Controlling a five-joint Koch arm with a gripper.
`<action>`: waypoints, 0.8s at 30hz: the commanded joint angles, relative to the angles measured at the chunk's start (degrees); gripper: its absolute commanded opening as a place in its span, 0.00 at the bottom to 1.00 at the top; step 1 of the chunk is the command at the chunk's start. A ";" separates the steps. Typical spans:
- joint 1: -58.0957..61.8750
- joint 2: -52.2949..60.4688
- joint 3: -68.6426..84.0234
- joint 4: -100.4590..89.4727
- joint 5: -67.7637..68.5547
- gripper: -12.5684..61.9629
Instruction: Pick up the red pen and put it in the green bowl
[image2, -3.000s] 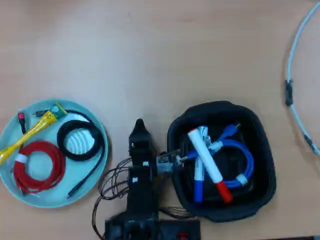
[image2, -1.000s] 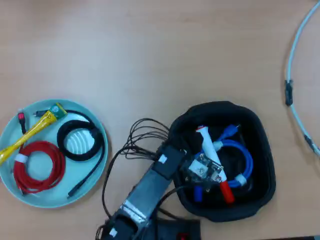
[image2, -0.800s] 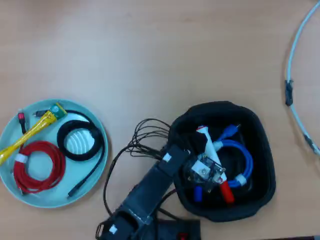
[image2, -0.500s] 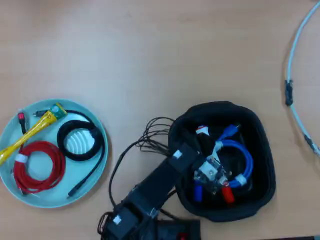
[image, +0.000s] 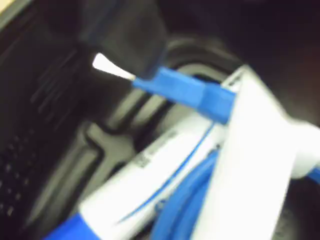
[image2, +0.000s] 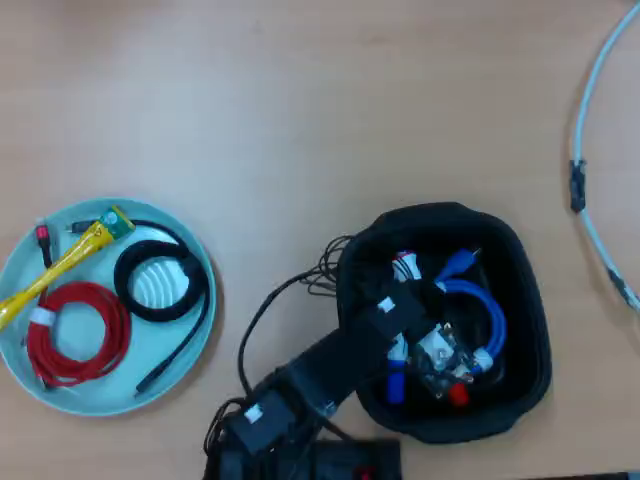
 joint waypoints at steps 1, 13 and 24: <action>0.62 -1.76 -0.79 -3.16 -0.70 0.71; 0.79 -7.29 -1.49 -3.69 -0.53 0.72; 0.70 -9.05 -1.67 -3.69 0.18 0.70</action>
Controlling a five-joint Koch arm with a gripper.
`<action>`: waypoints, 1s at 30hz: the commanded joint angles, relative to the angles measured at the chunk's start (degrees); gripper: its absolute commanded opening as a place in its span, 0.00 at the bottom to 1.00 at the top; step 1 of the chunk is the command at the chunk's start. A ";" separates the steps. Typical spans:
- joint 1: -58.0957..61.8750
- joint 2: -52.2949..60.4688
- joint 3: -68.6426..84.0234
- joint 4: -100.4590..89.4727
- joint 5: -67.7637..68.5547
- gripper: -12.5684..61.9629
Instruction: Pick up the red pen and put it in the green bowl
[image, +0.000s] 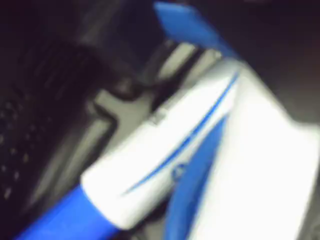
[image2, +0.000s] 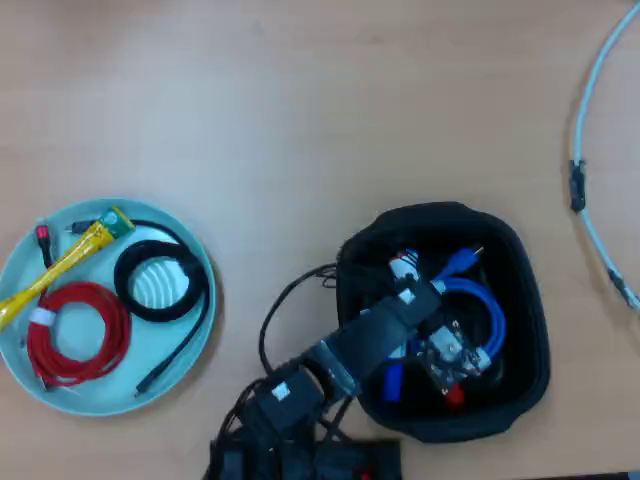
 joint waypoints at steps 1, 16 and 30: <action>0.18 -0.09 -2.02 -1.76 0.35 0.69; -0.18 0.35 -2.29 -1.05 0.26 0.06; -5.19 17.23 -4.57 5.01 -0.88 0.06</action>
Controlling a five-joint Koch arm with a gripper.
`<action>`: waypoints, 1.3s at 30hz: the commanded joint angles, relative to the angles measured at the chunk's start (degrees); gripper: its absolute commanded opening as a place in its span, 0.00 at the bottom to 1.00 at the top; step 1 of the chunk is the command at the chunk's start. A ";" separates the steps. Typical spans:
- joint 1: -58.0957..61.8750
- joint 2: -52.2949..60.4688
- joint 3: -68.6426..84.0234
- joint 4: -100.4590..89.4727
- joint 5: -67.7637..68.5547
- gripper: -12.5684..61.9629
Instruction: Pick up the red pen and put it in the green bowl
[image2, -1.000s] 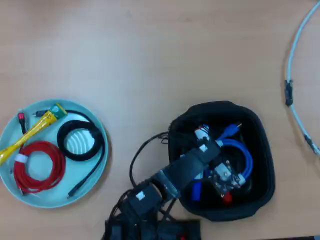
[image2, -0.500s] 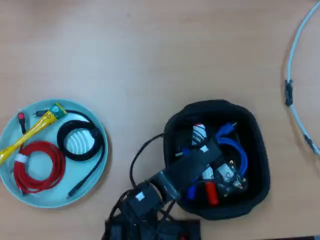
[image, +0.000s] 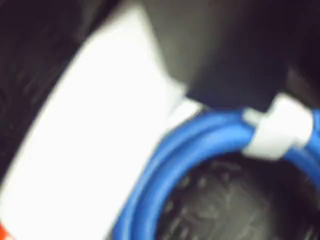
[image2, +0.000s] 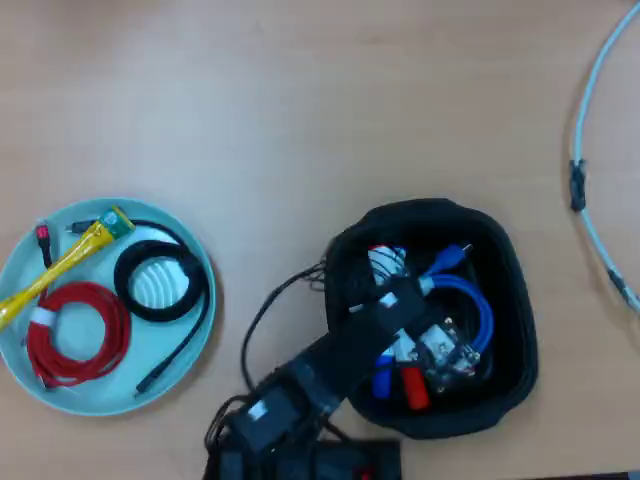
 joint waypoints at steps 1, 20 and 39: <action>-1.67 8.26 -5.10 3.60 -1.67 0.06; -42.45 23.20 -16.70 -3.87 -16.17 0.06; -89.65 20.13 -4.66 -21.71 -16.26 0.06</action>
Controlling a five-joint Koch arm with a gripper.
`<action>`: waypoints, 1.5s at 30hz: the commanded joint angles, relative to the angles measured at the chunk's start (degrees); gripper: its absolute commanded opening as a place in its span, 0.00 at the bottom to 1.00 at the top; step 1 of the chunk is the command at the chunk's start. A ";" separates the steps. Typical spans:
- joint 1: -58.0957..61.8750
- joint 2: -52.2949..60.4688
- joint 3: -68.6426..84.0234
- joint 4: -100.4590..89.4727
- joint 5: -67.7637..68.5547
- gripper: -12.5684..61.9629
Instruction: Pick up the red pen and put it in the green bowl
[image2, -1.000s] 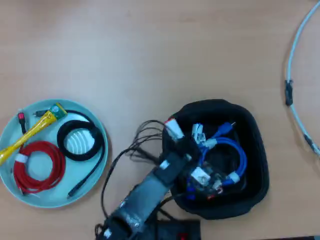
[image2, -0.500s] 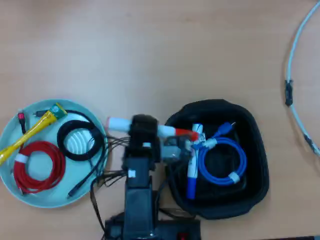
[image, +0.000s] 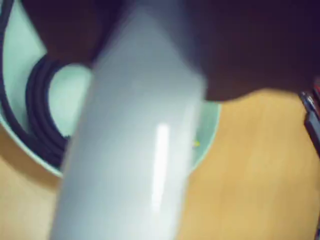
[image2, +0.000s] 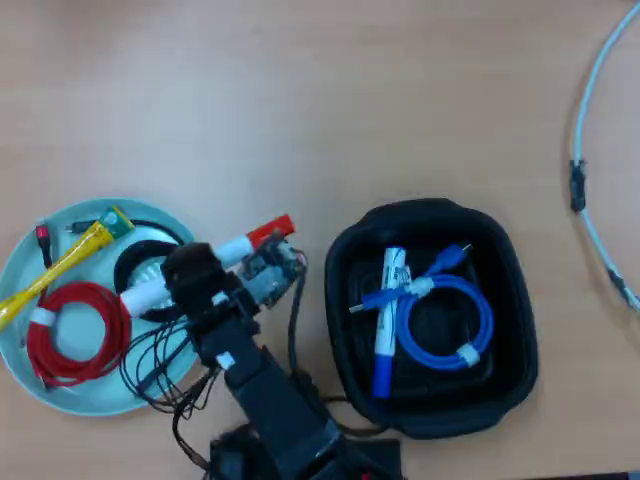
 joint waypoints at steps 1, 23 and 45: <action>-3.96 -2.99 -1.67 -11.16 -0.35 0.06; -25.14 -27.77 -2.72 -29.88 5.19 0.06; -32.70 -36.47 -5.80 -32.26 5.62 0.11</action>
